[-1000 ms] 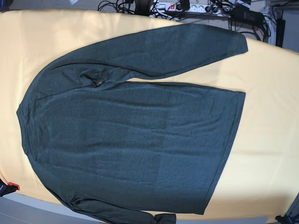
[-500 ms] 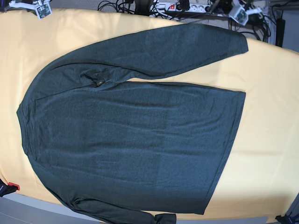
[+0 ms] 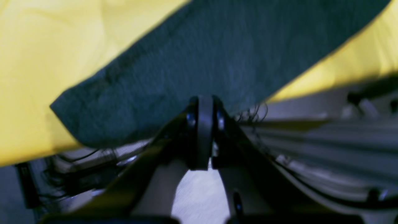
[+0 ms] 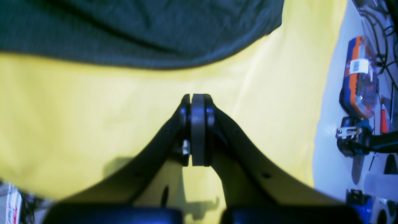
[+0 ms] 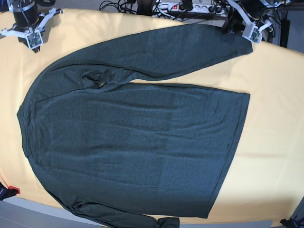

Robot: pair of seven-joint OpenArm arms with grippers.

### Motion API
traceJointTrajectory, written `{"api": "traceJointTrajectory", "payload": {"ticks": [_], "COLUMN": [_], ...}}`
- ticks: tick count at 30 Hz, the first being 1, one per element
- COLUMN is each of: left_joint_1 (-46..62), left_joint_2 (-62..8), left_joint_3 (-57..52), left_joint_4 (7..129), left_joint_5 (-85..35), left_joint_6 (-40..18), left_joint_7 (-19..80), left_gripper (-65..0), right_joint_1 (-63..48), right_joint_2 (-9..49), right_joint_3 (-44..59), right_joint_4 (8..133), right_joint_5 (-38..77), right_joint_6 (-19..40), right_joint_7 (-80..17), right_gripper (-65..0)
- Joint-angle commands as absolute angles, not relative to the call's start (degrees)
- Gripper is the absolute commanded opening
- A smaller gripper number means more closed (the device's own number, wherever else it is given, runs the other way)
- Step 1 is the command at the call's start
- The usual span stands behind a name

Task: Fold the T-shirt properly
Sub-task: 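Move the left gripper to the grey shirt's sleeve cuff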

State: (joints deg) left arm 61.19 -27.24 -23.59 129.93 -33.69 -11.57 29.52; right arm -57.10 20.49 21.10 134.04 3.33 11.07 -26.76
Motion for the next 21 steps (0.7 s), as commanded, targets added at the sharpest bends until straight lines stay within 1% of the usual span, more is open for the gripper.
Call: {"api": "traceJointTrajectory", "payload": {"ticks": [1, 5, 9, 15, 21], "left_joint_1": [61.73, 60.73, 57.6, 56.14, 56.16], "left_joint_2": [-26.59, -22.79, -21.06, -18.46, -15.99], "left_joint_3": [-23.9, -25.71, -28.16, -35.64, -41.15], "left_joint_4": [130.76, 130.76, 130.76, 130.74, 127.7], "left_joint_5": [-34.2, -34.22, -34.17, -35.79, -37.28], "left_joint_6": [-10.48, -8.08, -5.56, -2.66, -2.7], "left_joint_7": [28.03, 26.3, 25.76, 25.96, 26.02], "left_gripper": [-65.0, -65.0, -65.0, -65.0, -65.0], "right_joint_1": [-57.41, -57.23, -56.14, -55.55, -55.57], "right_joint_2": [20.97, 21.12, 21.12, 21.12, 21.12], "right_joint_3": [21.54, 21.54, 21.54, 21.54, 21.54], "right_joint_4": [135.0, 135.0, 135.0, 135.0, 135.0], "right_joint_5": [3.25, 3.2, 3.16, 3.03, 3.03], "right_joint_6": [10.59, 10.59, 10.59, 11.94, 12.91], "right_joint_7": [-25.5, -25.06, -25.06, -25.06, -25.39], "right_gripper": [-65.0, -65.0, -65.0, -65.0, -65.0]}}
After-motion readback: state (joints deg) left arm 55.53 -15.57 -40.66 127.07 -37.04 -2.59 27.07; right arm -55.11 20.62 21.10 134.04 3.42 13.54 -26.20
